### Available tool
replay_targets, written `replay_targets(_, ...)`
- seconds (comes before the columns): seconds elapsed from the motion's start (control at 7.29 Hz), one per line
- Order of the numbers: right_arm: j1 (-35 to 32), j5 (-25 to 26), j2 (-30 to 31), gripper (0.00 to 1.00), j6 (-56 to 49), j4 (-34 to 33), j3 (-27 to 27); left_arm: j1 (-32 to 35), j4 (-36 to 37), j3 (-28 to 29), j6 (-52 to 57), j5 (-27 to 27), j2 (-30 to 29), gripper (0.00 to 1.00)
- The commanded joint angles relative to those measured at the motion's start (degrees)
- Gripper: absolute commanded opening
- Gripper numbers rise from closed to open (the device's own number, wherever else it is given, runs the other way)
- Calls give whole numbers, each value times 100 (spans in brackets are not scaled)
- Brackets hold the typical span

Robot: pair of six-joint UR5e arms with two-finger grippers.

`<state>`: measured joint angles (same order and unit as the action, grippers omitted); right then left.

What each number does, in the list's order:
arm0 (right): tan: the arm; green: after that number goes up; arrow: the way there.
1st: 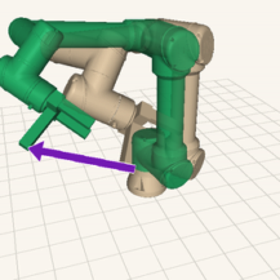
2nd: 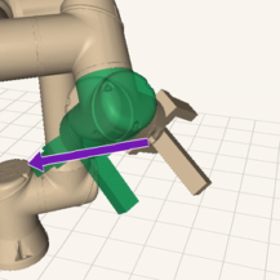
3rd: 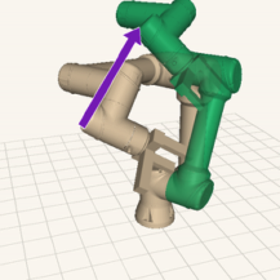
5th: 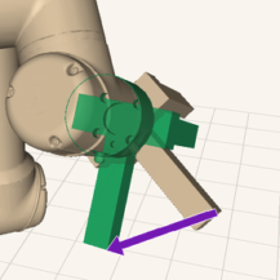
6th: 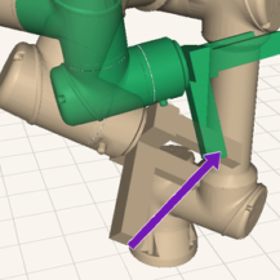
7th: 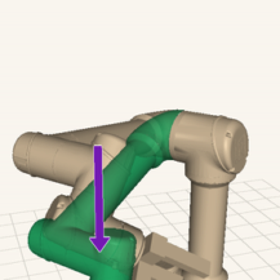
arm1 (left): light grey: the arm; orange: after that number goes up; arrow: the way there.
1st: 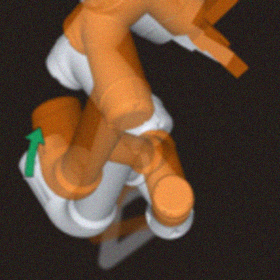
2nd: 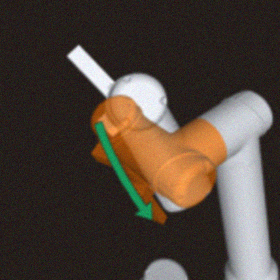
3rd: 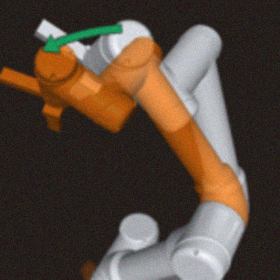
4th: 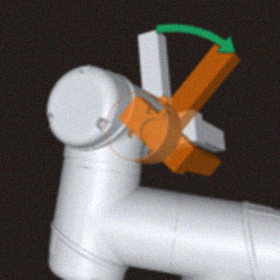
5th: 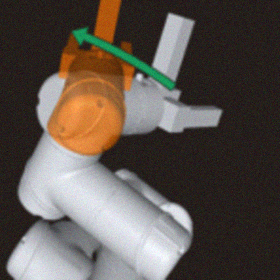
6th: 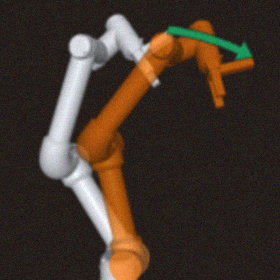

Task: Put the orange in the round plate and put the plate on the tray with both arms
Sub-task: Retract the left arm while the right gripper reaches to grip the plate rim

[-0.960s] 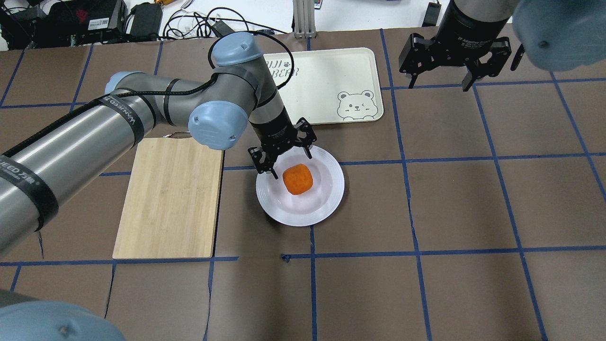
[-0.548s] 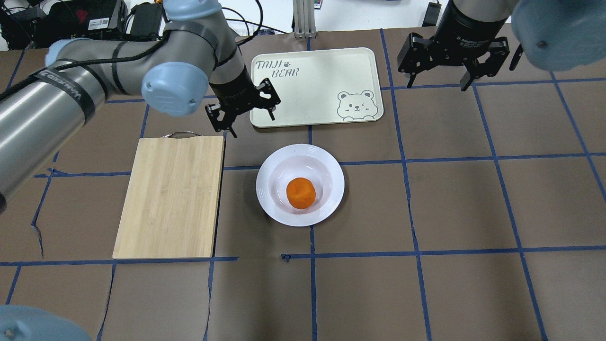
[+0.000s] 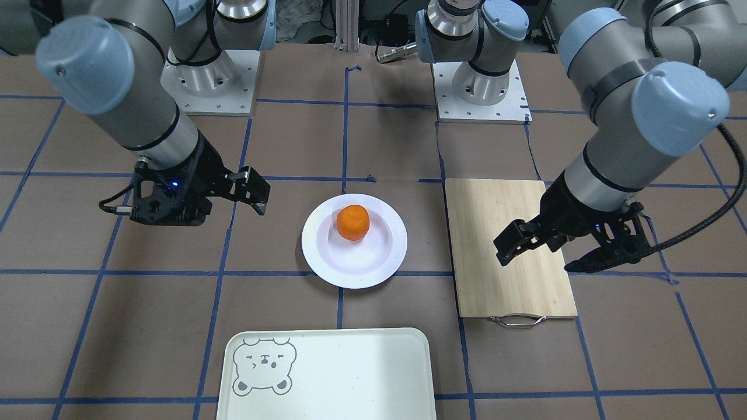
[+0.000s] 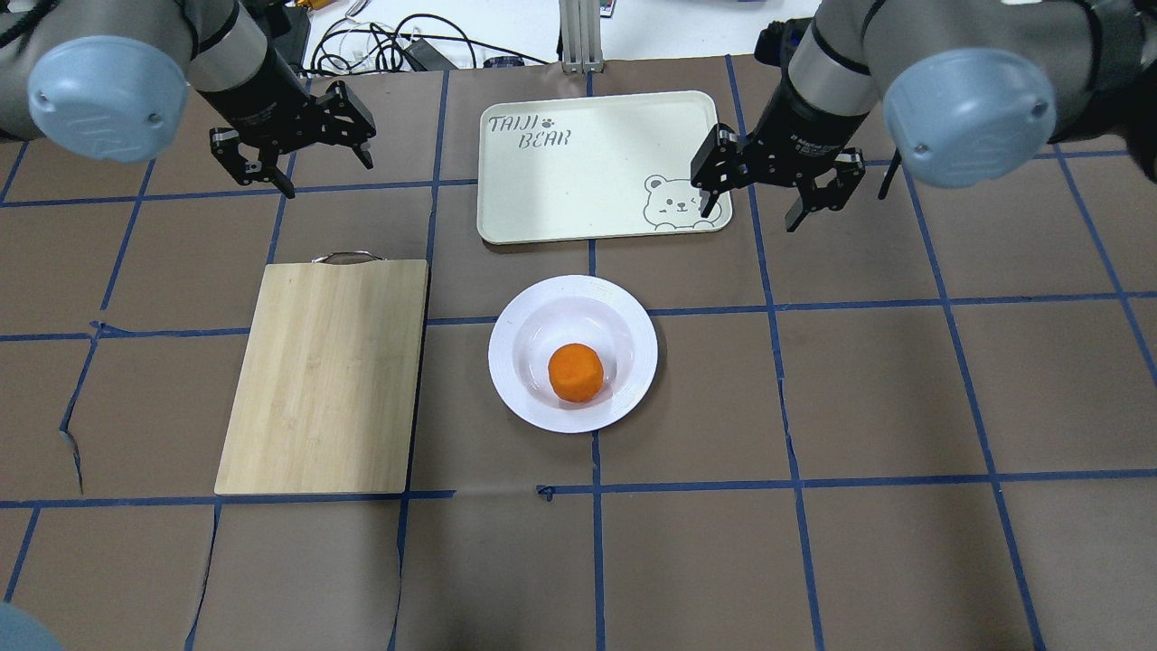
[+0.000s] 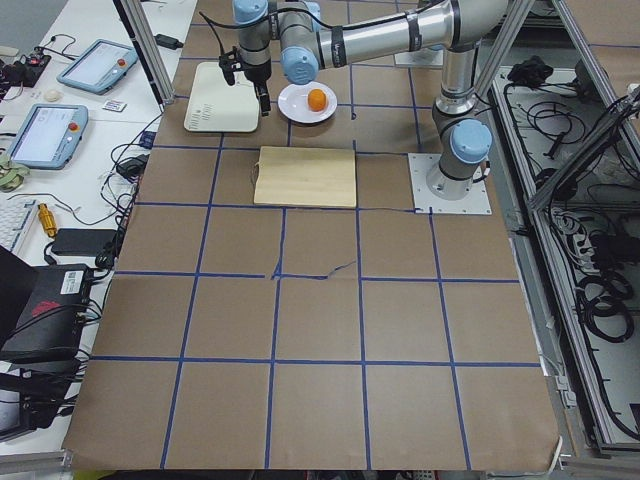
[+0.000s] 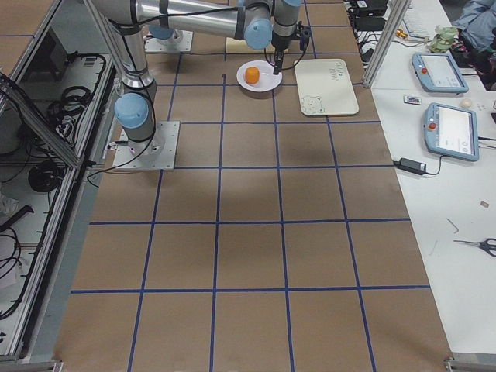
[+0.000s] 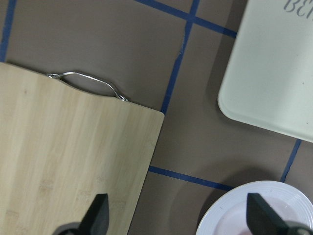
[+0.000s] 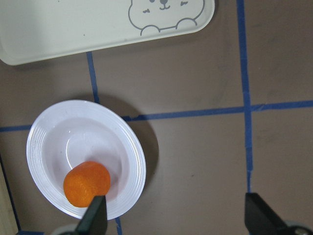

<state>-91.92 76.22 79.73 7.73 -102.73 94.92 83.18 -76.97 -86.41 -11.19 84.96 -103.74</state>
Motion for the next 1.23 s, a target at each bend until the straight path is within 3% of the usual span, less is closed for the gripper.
replay_targets(0.0, -80, -335, -272, 100, 35, -1356, 1103, -145, -20, -86, 178, 579, 188, 100)
replay_targets(0.14, -185, -640, -386, 100, 53, -2077, 1569, -179, -72, -122, 187, 826, 249, 100)
replay_targets(0.41, -290, -1090, -588, 100, 655, -2766, 1933, -83, -116, -139, 187, 820, 556, 100)
replay_targets(0.96, -555, -1100, -1072, 100, 826, -3751, 2188, -48, -134, -403, 248, 759, 916, 100)
replay_targets(1.1, -555, -1109, -1073, 100, 818, -3850, 2311, -48, -143, -438, 684, 767, 969, 100)
